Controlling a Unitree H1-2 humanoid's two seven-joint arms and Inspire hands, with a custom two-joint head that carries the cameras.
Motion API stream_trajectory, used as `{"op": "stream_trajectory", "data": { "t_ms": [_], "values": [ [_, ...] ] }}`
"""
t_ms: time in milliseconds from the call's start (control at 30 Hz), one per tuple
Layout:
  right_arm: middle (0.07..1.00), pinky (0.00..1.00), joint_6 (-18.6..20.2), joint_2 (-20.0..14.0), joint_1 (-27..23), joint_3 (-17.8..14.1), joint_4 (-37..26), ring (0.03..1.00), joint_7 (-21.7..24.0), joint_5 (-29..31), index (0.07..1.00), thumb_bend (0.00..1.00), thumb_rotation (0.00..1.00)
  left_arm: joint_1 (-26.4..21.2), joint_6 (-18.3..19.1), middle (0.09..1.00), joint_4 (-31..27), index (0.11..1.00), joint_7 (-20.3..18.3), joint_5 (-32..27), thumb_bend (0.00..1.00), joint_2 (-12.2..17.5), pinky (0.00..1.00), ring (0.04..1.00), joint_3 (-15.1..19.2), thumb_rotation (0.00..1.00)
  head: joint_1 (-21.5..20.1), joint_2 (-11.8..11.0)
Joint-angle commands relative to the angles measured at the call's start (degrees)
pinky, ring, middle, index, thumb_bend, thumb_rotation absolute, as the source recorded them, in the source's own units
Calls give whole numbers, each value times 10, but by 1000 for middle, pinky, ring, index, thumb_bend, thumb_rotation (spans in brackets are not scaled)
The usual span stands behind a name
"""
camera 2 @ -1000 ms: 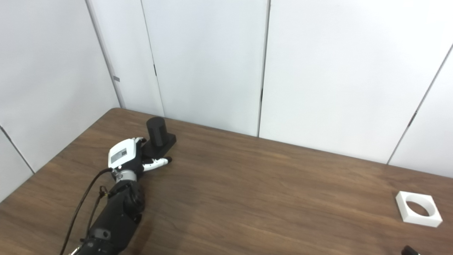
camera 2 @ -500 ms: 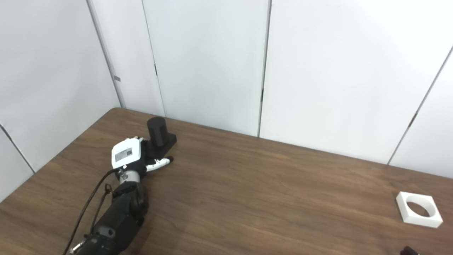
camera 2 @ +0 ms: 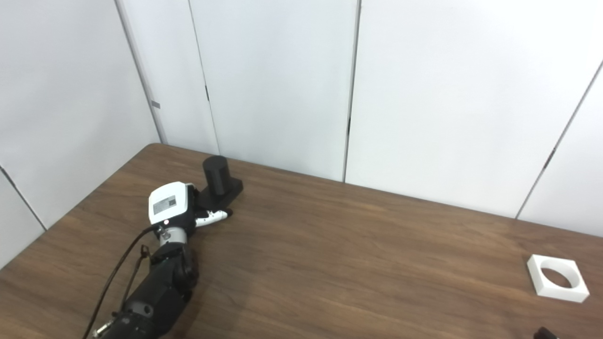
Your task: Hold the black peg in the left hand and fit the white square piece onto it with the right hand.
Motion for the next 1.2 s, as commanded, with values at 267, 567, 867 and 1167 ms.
{"op": "stream_trajectory", "data": {
  "t_ms": [267, 567, 867, 1167],
  "values": [
    [880, 807, -1, 11, 3, 4, -8, 877, 2, -8, 862, 770, 1000, -12, -9, 705, -15, 483, 10, -17, 500, 29, 665, 734, -21, 59, -2, 2],
    [896, 846, -19, 7, -2, 8, 3, 898, 14, 7, 892, 794, 1000, 7, -7, 721, -61, 489, -26, -41, 498, 32, 642, 741, -34, 64, -14, 5],
    [928, 914, -17, 1, -6, 9, 7, 935, 21, 19, 915, 821, 1000, 55, -20, 722, -181, 488, -77, -83, 494, 12, 638, 754, -32, 63, -24, 10],
    [942, 971, -11, 2, -6, 13, 4, 948, 20, 13, 928, 760, 1000, 130, -20, 738, -321, 490, -144, -73, 490, -8, 615, 745, -69, 69, -57, 26]
  ]
}}
